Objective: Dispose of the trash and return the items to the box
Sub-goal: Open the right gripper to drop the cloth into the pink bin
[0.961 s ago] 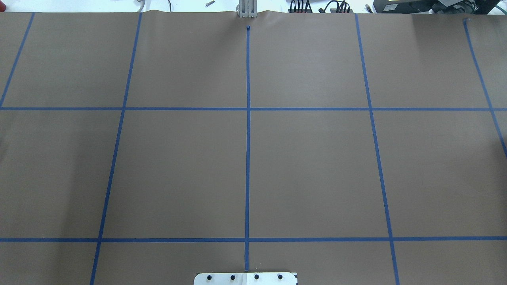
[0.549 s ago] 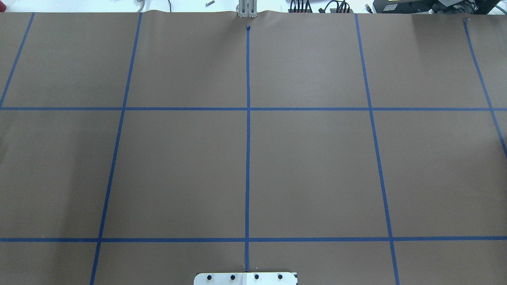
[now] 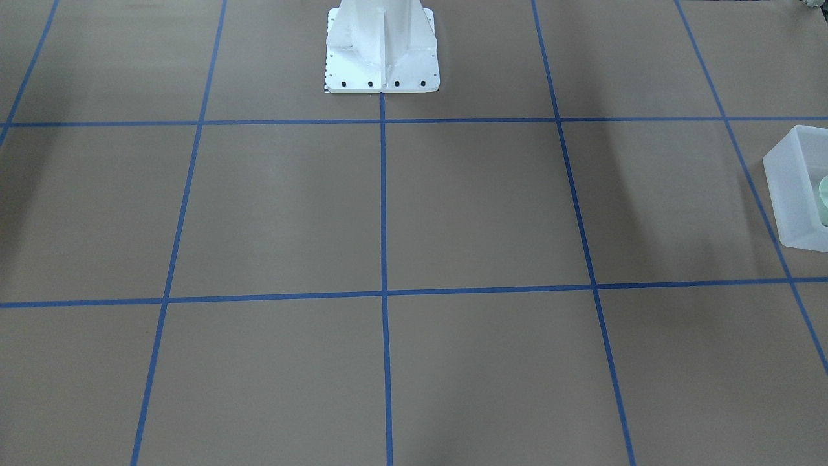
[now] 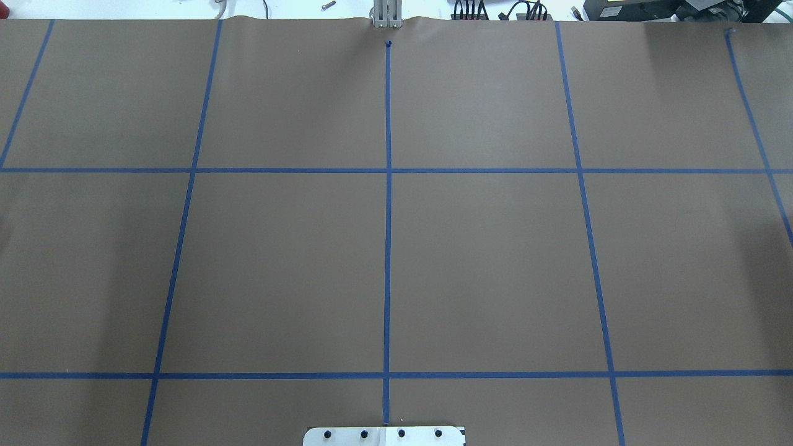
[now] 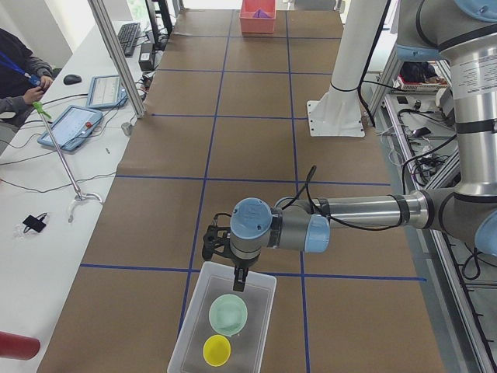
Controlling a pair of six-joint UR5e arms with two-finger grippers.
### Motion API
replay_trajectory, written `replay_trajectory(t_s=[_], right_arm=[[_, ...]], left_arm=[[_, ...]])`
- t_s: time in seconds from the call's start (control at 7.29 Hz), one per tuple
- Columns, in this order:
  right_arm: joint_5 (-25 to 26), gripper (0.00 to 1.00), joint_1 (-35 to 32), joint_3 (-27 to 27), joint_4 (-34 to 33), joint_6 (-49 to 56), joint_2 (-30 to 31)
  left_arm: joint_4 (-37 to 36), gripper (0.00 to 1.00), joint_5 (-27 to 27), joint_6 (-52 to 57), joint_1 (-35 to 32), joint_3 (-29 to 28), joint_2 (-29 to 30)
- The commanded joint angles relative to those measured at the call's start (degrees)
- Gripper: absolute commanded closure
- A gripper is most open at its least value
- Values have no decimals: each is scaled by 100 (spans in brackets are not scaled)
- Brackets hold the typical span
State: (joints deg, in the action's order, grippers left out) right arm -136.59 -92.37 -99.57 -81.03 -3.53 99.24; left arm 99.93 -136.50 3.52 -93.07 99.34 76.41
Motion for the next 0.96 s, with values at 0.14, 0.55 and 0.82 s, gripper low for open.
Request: replay_trajectory(t_s=[0.14,0.55,0.82], right_arm=[[470,0,771,-282,-27,-588,261],[747,0,835,-362,-54,650,437],[756,0,835,-222,-80,609,447]], left_arm=[[0,2,-9,0,9,-2,-29],[0,2,0,0,8,-2,-38],[0,2,-9,0,9,-11,-38]])
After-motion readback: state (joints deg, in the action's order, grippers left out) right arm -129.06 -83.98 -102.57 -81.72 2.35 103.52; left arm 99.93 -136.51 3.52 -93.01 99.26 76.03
